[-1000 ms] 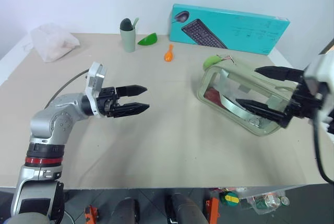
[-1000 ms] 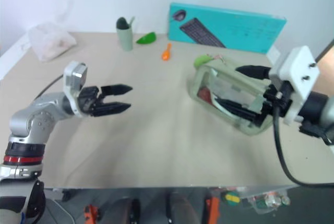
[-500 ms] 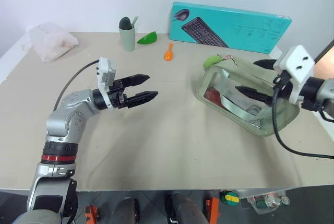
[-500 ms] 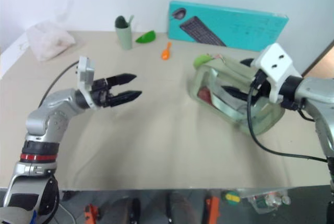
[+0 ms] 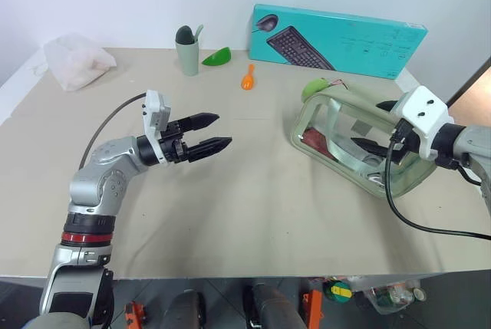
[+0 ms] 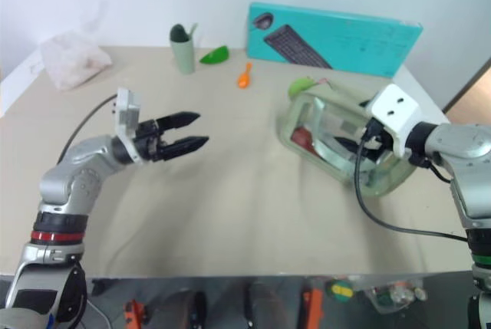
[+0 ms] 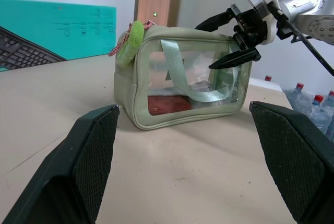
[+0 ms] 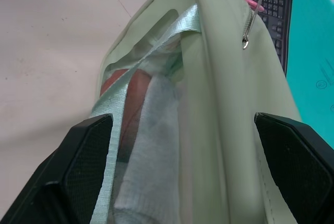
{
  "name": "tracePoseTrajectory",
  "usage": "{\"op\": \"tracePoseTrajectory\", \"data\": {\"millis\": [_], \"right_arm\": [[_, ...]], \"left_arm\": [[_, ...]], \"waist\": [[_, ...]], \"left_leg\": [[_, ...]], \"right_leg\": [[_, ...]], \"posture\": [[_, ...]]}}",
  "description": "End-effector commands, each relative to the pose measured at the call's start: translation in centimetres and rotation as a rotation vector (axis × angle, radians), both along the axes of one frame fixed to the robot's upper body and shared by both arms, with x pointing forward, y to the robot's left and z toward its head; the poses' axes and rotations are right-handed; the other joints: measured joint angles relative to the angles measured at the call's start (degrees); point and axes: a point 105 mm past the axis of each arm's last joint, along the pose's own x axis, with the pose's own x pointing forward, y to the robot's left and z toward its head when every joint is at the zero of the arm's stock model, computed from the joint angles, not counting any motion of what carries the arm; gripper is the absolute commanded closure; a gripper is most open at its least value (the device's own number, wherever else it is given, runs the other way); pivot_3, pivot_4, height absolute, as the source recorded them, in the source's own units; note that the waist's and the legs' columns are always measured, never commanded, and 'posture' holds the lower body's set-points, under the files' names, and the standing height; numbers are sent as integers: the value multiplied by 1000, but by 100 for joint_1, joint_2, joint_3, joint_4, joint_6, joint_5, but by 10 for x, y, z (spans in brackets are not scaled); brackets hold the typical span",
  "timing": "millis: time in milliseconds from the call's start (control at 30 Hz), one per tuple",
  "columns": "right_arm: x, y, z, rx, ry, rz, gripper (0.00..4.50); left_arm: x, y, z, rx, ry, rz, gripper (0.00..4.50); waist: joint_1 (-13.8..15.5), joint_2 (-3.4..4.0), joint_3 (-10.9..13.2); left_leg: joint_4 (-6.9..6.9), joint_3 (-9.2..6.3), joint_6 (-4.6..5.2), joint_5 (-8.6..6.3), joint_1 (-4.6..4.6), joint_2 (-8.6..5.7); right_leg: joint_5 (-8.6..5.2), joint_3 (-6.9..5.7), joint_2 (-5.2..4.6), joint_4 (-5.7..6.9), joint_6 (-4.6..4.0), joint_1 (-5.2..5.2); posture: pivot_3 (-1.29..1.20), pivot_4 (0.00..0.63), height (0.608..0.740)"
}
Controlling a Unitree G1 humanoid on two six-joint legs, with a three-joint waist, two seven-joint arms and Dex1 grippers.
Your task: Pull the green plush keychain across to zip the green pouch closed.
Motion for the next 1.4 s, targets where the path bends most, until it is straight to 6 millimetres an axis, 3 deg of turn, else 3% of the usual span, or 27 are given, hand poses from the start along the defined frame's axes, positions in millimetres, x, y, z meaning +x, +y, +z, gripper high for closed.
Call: {"op": "tracePoseTrajectory", "data": {"millis": [33, 433, 667, 1033, 1400], "right_arm": [[1, 1, 4, -28, -21, 9, 546], [-7, 4, -21, -138, 57, 73, 4469], [-3, 3, -24, -174, 50, 83, 4469], [17, 10, -11, -157, -12, 86, 4469], [13, 17, -15, -126, 17, 126, 4469]], "left_arm": [[-4, 1, 12, -22, -55, -2, 317], [-4, 6, 14, -29, -66, 22, 317], [-4, 12, 17, -41, -71, 49, 317], [-9, 35, 18, -61, -63, 137, 317], [-13, 38, 18, -57, -55, 160, 317]], "waist": [[-1, 0, 0], [0, 0, -1], [-1, -1, -1], [-69, -1, -1], [-92, -1, -1]], "left_leg": [[0, 1, 0, 0, 0, 0], [2, 2, 0, 0, 5, 0], [2, 2, -1, 1, 6, 0], [3, 7, -6, 4, 13, 9], [3, 12, -9, 12, 22, 13]], "right_leg": [[0, 1, 0, 0, 0, 0], [0, 1, 0, 0, 1, 5], [1, 2, 0, 1, 1, 6], [7, 1, 5, 3, -9, 6], [8, 3, 6, 5, -16, 7]], "posture": [[0, 150, 740], [0, 150, 740], [0, 150, 740], [0, 150, 740], [0, 150, 740]]}}
